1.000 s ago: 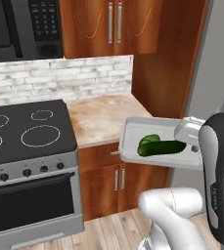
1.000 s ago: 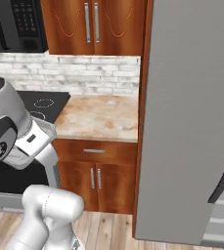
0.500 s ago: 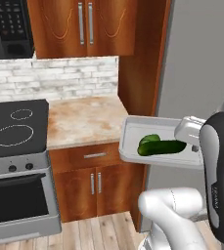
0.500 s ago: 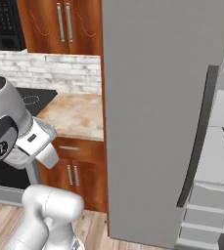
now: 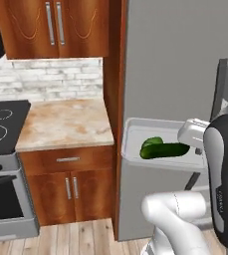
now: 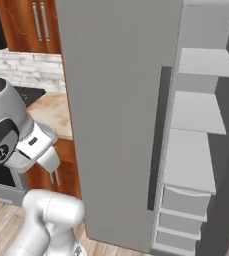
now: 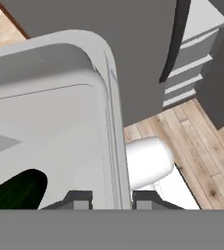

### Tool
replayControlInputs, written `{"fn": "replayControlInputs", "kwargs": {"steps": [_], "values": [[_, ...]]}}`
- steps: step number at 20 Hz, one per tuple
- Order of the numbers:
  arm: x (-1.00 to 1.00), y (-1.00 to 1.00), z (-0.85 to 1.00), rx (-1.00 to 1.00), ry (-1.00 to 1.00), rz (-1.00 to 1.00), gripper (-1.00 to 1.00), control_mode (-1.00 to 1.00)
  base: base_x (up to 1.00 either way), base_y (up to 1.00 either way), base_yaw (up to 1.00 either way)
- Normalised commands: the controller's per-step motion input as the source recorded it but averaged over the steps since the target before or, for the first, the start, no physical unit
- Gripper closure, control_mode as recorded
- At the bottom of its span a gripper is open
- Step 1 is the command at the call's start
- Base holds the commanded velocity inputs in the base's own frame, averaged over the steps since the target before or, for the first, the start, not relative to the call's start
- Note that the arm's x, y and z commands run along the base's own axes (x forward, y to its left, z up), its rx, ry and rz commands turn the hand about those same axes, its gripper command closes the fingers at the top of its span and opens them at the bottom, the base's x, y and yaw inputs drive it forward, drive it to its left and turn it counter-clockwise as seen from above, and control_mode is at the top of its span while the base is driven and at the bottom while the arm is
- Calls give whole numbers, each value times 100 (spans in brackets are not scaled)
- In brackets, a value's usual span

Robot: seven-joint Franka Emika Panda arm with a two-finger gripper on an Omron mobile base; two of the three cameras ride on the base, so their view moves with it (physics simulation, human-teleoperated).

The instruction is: Take the avocado and cucumber out of the freezer and place them in the tupperware container on the counter. Then put the tupperware containing the vegetables back in the freezer.

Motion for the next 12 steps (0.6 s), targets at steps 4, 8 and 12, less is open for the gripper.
{"fn": "replayControlInputs", "kwargs": {"steps": [4,8,12], "values": [[0,0,0,0,0,0,100,100,9,-72,12],[0,0,0,0,0,0,100,100,15,-68,8],[0,0,0,0,0,0,100,100,30,-60,5]]}}
